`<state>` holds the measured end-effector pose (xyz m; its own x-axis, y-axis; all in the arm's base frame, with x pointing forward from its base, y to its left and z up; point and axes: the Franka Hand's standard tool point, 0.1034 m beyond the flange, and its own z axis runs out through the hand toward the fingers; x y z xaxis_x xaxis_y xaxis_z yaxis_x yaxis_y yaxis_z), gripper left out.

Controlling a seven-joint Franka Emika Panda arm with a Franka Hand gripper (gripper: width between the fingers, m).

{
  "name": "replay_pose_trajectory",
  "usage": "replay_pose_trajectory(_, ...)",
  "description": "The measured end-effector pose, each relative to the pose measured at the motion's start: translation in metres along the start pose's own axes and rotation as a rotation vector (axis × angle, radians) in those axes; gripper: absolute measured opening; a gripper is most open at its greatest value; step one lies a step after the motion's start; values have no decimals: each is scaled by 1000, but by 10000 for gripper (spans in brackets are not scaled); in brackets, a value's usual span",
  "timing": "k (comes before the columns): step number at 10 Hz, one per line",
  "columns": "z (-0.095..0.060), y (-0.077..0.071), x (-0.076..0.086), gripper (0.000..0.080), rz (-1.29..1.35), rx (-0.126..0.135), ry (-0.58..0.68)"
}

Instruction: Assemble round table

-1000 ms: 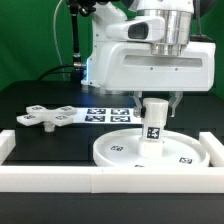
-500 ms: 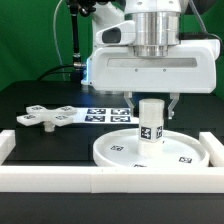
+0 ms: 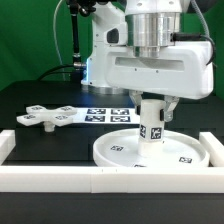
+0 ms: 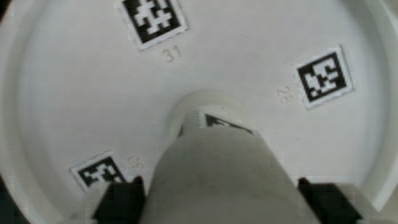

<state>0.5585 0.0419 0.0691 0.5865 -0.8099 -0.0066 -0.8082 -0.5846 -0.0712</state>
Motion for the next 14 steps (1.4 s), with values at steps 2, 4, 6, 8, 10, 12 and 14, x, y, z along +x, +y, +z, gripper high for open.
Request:
replay_pose_trajectory(2,0,-1,0,410,159,6,-7)
replay_pose_trajectory(4,0,-1,0,410,280,14,-15)
replay_pose_trajectory(6,0,-2,1,410,319,25,-20)
replay_pose_trajectory(8,1,-2,0,459,256,25,-20)
replay_pose_trajectory(10,1,-2,-1,603,81,28,-19)
replay_pose_trajectory(12,2,-1,-2,648,-7,30,-24)
replay_pose_trajectory(14,2,-1,-2,649,-185,32,-21)
